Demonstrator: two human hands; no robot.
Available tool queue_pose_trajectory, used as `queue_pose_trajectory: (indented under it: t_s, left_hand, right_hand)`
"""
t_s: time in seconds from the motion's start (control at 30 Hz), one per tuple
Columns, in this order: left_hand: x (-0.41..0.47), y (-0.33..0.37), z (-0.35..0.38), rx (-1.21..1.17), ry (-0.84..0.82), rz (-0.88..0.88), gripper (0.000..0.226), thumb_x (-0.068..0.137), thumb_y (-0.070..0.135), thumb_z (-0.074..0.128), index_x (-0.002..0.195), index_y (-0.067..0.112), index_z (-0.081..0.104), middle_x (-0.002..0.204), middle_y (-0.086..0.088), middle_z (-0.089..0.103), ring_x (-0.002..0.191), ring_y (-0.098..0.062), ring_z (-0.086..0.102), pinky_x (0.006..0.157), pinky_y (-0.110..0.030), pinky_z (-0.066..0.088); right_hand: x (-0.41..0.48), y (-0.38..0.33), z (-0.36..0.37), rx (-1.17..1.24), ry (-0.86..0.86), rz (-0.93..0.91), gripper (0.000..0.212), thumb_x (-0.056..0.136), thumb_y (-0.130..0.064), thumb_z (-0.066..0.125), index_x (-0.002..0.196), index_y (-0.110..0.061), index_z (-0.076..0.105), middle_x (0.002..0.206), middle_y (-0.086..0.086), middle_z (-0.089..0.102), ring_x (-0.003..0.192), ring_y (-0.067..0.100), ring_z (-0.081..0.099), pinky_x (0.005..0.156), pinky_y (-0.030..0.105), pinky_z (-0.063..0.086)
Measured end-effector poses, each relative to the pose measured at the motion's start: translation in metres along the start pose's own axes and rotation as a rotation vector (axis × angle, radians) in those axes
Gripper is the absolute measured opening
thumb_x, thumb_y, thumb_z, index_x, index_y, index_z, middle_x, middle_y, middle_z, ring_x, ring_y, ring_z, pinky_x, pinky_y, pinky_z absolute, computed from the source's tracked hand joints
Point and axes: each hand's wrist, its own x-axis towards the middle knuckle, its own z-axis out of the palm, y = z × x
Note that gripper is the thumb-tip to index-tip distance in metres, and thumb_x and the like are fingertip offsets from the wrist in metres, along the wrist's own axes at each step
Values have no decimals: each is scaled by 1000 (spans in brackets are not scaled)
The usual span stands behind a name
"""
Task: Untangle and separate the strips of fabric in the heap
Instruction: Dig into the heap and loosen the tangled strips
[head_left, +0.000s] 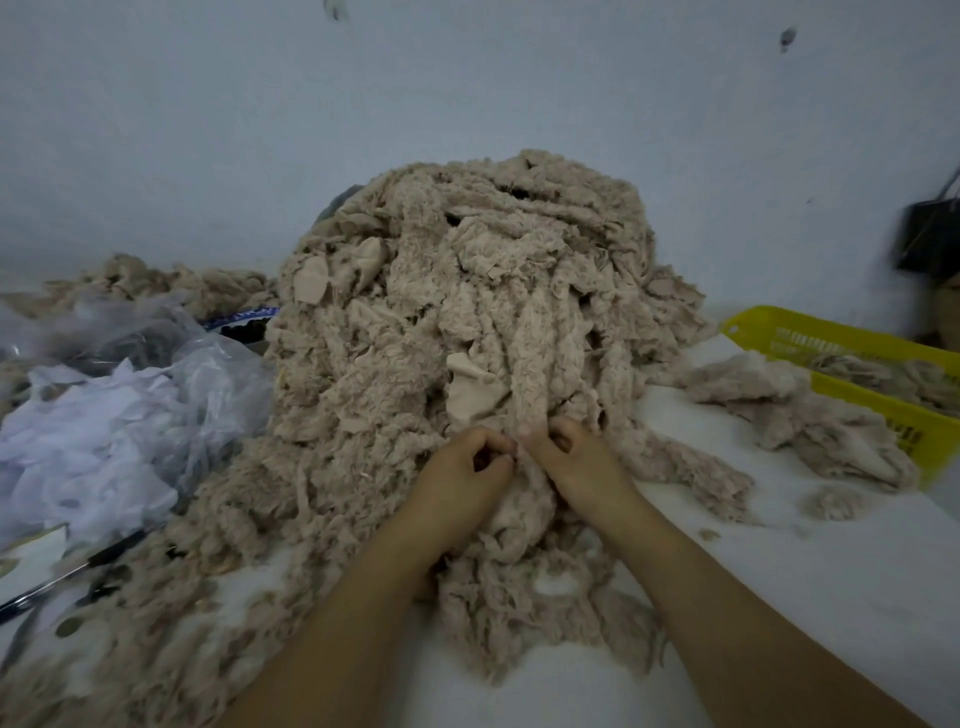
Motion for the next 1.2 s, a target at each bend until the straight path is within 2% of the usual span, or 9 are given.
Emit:
queue_pose_trajectory:
  t_s: [0.17, 0.27, 0.37, 0.57, 0.7, 0.83, 0.9, 1.0, 1.2]
  left_hand:
    - [0, 0, 0, -190, -2, -53, 18, 98, 21, 58, 89, 33, 67, 91, 10, 68, 68, 5, 61, 60, -13, 48]
    - [0, 8, -3, -387, 36, -91, 18, 100, 18, 56, 92, 25, 70, 94, 6, 71, 73, 3, 65, 64, -13, 49]
    - [-3, 13, -6, -485, 33, -138, 20, 100, 31, 57, 90, 24, 74, 87, 6, 74, 75, -3, 66, 66, -17, 52]
    - [-12, 17, -7, -284, -159, -12, 38, 77, 68, 61, 76, 31, 69, 66, 18, 62, 63, 2, 57, 58, -11, 45]
    - [-9, 15, -4, -250, -134, 15, 26, 93, 41, 65, 71, 26, 66, 67, 12, 62, 65, -4, 57, 64, -21, 49]
    - [-7, 18, -9, -479, -5, -82, 29, 98, 33, 58, 71, 28, 67, 74, 3, 67, 69, -11, 59, 66, -27, 47]
    - [-7, 18, -10, -566, 3, -105, 27, 99, 30, 58, 74, 26, 68, 77, -1, 68, 72, -14, 61, 67, -30, 49]
    - [-7, 17, -13, -602, 77, -81, 25, 101, 30, 55, 82, 19, 67, 80, -4, 69, 74, -16, 63, 68, -29, 52]
    - [-8, 20, -11, -642, 41, -169, 28, 97, 38, 59, 92, 14, 71, 100, -15, 74, 87, -25, 69, 81, -40, 56]
  right_hand:
    - [-3, -6, -2, 76, 26, -22, 22, 95, -32, 53, 88, -11, 56, 77, 12, 55, 65, 10, 49, 55, 21, 38]
    - [-7, -16, -6, 483, 108, 119, 23, 90, -29, 51, 91, -16, 69, 86, 13, 68, 78, 15, 63, 72, 38, 54]
    - [-11, -21, -5, 894, -59, 190, 25, 84, -23, 54, 81, -13, 77, 80, 9, 74, 77, 20, 71, 71, 37, 56]
    - [-8, -19, -8, 946, 27, 129, 19, 87, -8, 54, 72, -18, 61, 75, 8, 65, 70, 19, 66, 60, 31, 57]
    - [-4, -16, -12, 934, 49, 130, 10, 92, -19, 60, 86, -12, 63, 82, 10, 69, 73, 19, 69, 61, 32, 57]
    - [-10, -13, 0, 574, -87, 3, 43, 85, -56, 64, 114, -24, 67, 105, -7, 74, 97, 9, 69, 80, 26, 56]
    - [-14, -13, 7, 367, -163, -28, 32, 85, -57, 63, 110, -36, 64, 101, -20, 72, 93, -5, 66, 77, 16, 54]
    - [-12, -15, 7, 240, -73, 16, 21, 92, -40, 60, 110, -30, 64, 105, -11, 70, 95, 6, 66, 85, 30, 56]
    - [-6, -17, -4, 763, 16, 204, 23, 99, -23, 49, 115, -13, 63, 106, 3, 69, 91, 15, 67, 71, 30, 53]
